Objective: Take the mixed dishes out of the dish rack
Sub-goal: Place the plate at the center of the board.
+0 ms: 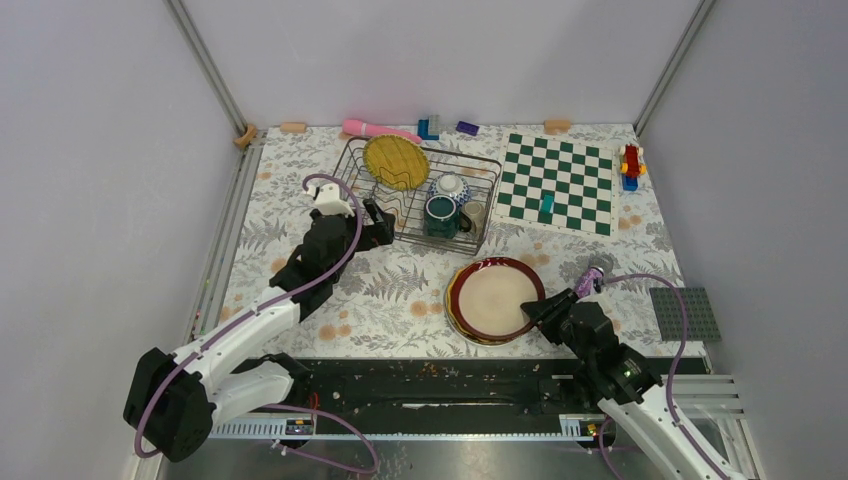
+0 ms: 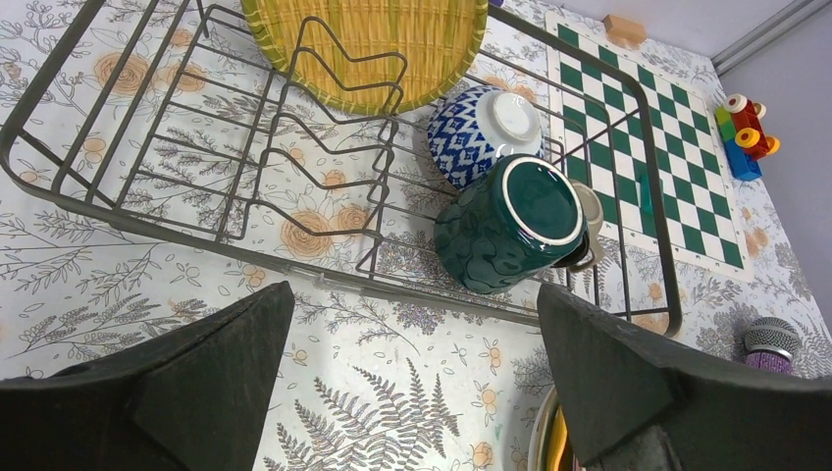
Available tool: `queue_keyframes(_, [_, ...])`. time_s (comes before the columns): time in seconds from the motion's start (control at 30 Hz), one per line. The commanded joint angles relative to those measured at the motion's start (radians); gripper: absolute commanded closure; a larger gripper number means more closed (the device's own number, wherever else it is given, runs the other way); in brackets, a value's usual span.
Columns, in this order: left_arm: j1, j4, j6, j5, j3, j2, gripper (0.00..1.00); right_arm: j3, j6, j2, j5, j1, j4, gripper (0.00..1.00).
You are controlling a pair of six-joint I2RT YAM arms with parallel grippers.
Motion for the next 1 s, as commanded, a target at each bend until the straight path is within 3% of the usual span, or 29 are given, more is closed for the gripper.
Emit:
queue_keyframes(0.0, [-0.005,0.025,0.015,-0.023,0.052,0.007,0.01,0.051,-0.023,0.024,0.034,0.006,0.007,0.57])
queue_keyframes(0.3, [-0.008,0.020,0.021,-0.022,0.058,0.013,0.01,0.080,-0.065,0.055,0.034,0.005,-0.031,0.47])
queue_keyframes(0.53, [-0.009,0.019,0.022,-0.021,0.060,0.017,0.01,0.124,-0.100,0.063,0.053,0.006,-0.092,0.46])
queue_keyframes(0.97, [-0.011,0.011,0.027,-0.023,0.071,0.031,0.01,0.123,-0.142,0.089,0.015,0.005,-0.048,0.45])
